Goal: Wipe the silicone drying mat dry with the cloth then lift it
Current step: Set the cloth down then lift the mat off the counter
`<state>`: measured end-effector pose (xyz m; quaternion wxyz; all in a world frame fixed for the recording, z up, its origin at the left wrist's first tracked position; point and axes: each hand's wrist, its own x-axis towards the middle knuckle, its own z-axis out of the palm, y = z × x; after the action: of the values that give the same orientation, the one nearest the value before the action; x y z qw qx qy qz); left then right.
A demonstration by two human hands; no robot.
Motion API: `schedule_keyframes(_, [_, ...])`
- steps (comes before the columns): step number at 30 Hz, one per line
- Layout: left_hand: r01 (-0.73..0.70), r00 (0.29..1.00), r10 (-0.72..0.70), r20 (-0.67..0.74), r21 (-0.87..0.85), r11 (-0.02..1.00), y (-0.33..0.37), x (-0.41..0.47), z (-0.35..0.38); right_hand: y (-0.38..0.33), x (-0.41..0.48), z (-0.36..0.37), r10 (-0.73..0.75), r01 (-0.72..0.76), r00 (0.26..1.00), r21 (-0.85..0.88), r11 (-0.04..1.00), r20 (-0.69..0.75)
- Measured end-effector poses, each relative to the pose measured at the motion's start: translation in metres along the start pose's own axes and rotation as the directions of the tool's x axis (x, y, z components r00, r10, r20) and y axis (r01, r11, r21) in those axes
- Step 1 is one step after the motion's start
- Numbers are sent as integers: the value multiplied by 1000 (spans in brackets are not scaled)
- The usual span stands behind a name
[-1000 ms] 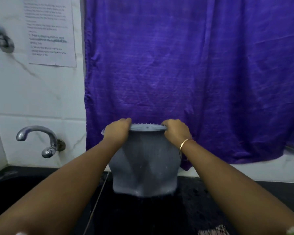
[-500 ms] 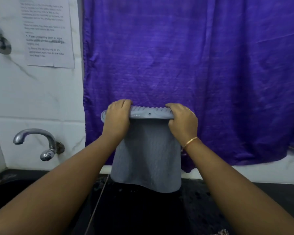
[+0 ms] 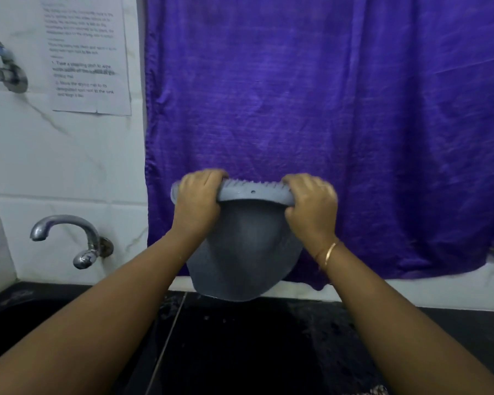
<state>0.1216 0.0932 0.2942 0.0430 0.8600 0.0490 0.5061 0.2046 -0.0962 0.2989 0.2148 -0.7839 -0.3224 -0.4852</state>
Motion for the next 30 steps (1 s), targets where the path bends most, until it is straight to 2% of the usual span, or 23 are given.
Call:
schedule_keyframes(1, [60,970,-73,234,64,996,-1,-4,2,1,-6,3,15,-9,981,-28,1000,191])
schedule_keyframes(2, [109,881,-167,443,154,982,-2,-8,6,3,-12,7,60,-44,914,-48,998,402])
schedule_keyframes(3, [146,796,-250,551,226,963,-2,-15,8,5,-18,11,103,-80,833,-65,995,544])
schedule_keyframes(4, [166,779,-283,559,252,953,-2,-23,12,7,-24,13,124,-108,808,-61,992,576])
schedule_keyframes(8, [172,896,-234,379,190,967,5,-31,8,4,-30,3,116,-128,896,-1,992,429])
schedule_keyframes(13, [170,865,-198,460,101,980,7,-19,-12,6,-18,-26,101,-135,829,21,991,550])
schedule_keyframes(15, [150,819,-179,545,98,984,10,-15,-20,7,-14,-34,91,-147,776,39,988,625])
schedule_keyframes(19, [81,644,-184,743,173,982,12,-10,-28,11,-15,-31,87,-209,682,80,975,727])
schedule_keyframes(21, [58,605,-183,775,186,981,11,-11,-25,13,-15,-25,85,-218,661,82,972,745])
schedule_keyframes(27, [98,750,-167,640,142,985,2,-16,0,20,-5,-4,112,-214,621,30,976,775])
schedule_keyframes(30, [112,817,-163,554,126,986,-8,-14,6,19,0,2,130,-189,680,1,982,721])
